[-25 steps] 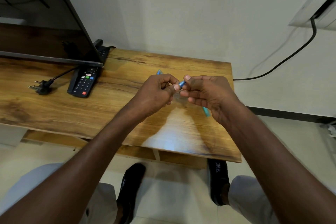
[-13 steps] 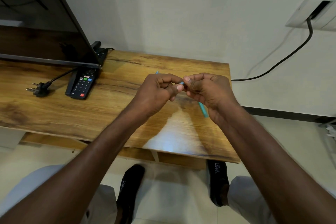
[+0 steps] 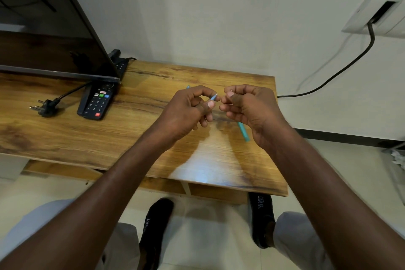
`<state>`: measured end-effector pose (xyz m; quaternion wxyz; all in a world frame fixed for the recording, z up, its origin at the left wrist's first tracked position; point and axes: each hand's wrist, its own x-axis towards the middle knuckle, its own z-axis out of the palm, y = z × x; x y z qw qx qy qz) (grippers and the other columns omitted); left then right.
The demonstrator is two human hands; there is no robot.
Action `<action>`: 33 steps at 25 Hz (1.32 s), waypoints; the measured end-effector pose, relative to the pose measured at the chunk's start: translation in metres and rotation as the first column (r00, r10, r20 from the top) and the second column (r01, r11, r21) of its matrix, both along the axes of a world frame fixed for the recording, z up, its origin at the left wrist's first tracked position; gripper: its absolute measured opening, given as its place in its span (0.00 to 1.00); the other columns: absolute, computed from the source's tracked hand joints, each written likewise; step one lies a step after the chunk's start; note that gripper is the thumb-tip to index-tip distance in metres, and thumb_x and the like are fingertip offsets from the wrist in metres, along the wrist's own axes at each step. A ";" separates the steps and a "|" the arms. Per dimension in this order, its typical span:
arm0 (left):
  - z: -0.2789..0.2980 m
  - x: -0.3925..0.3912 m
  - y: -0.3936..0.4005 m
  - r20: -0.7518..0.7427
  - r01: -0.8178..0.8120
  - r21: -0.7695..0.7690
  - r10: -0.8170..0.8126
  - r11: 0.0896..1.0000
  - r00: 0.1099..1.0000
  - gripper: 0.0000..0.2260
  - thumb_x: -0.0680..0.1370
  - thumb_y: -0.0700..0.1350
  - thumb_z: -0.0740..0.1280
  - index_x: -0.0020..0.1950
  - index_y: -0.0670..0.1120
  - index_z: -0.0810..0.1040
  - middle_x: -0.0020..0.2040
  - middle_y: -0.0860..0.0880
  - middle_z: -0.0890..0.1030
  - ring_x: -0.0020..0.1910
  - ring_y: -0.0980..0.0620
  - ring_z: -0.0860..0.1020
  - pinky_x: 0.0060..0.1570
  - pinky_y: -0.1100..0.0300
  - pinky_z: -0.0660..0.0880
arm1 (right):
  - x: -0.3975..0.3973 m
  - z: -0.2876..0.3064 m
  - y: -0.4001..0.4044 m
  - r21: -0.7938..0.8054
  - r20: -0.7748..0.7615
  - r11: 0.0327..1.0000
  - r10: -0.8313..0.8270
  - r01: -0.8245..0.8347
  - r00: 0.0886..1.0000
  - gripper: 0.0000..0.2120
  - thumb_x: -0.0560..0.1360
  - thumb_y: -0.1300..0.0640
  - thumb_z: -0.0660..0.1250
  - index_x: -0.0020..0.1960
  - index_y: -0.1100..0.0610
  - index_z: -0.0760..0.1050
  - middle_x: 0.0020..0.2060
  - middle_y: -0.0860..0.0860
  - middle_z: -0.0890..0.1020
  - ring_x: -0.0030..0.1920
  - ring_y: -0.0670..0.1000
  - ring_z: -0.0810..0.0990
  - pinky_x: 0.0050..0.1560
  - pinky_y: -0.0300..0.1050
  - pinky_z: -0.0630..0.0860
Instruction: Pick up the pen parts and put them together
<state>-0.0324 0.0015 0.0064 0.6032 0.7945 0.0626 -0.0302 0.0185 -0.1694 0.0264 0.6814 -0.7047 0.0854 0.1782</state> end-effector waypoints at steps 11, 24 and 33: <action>-0.005 -0.001 0.002 -0.104 -0.025 -0.013 0.023 1.000 0.994 0.07 0.83 0.40 0.69 0.58 0.50 0.83 0.42 0.44 0.87 0.36 0.51 0.83 0.34 0.58 0.75 | -0.006 -0.036 0.005 -0.779 0.107 0.585 0.478 -0.225 0.872 0.02 0.75 0.58 0.76 0.46 0.52 0.83 0.41 0.50 0.86 0.45 0.53 0.86 0.47 0.47 0.81; -0.002 -0.001 0.002 -0.153 -0.021 -0.040 0.014 0.999 0.988 0.05 0.83 0.39 0.70 0.58 0.42 0.80 0.45 0.44 0.88 0.38 0.50 0.85 0.37 0.57 0.75 | -0.010 -0.032 0.009 -0.857 0.200 0.507 0.493 -0.093 0.847 0.06 0.79 0.55 0.69 0.53 0.48 0.83 0.47 0.49 0.85 0.48 0.54 0.84 0.45 0.48 0.79; 0.005 0.000 0.003 -0.153 -0.059 -0.164 0.033 0.985 0.988 0.09 0.82 0.38 0.70 0.61 0.37 0.80 0.43 0.44 0.87 0.36 0.50 0.80 0.34 0.59 0.73 | -0.011 0.006 0.002 -0.089 0.052 0.983 0.167 -0.162 0.985 0.06 0.80 0.60 0.74 0.53 0.63 0.85 0.45 0.59 0.89 0.43 0.55 0.90 0.39 0.44 0.79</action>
